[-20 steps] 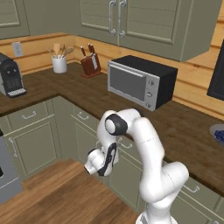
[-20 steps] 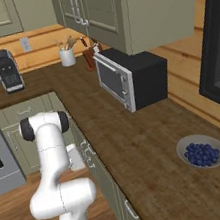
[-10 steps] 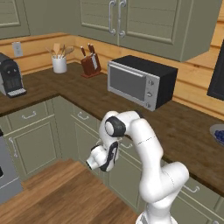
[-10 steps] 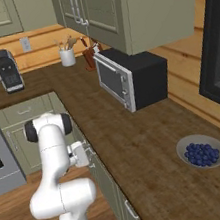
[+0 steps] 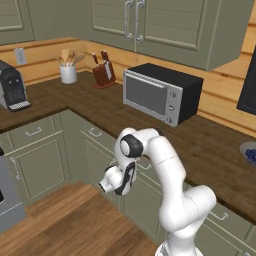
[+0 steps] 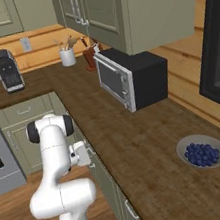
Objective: Take a straw from the drawer in front and place it inside the glass cup on the dining counter.
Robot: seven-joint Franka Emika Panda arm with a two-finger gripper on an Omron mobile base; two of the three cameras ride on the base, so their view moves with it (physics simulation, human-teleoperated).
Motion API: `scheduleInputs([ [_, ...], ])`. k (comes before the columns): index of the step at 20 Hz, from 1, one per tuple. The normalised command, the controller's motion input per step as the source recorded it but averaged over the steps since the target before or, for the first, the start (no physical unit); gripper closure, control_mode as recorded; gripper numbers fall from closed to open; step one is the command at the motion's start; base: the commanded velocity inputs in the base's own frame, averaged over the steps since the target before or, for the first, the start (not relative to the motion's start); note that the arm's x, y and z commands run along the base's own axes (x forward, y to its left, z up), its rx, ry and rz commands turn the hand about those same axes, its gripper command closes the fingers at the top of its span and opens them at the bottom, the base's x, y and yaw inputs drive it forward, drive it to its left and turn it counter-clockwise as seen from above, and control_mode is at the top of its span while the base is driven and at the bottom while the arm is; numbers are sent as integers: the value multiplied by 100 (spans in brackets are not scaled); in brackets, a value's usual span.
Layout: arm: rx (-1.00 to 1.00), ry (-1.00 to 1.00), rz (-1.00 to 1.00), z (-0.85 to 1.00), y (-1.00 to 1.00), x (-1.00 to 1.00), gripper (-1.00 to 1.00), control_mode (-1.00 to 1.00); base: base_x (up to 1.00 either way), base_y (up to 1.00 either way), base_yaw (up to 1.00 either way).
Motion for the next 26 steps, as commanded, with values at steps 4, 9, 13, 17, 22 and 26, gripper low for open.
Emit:
scheduleInputs([
  [4,5,-9,0,0,-41,0,-100,-100,0,0,0],
  [9,7,-9,0,0,-44,1,-100,-100,0,0,0],
  [13,12,-5,0,0,-15,6,100,-100,0,0,0],
  [17,13,-1,2,0,0,-1,100,-100,0,0,0],
  [22,8,0,4,0,22,-26,100,-100,0,0,0],
  [26,1,0,4,0,55,-46,100,-100,0,0,0],
])
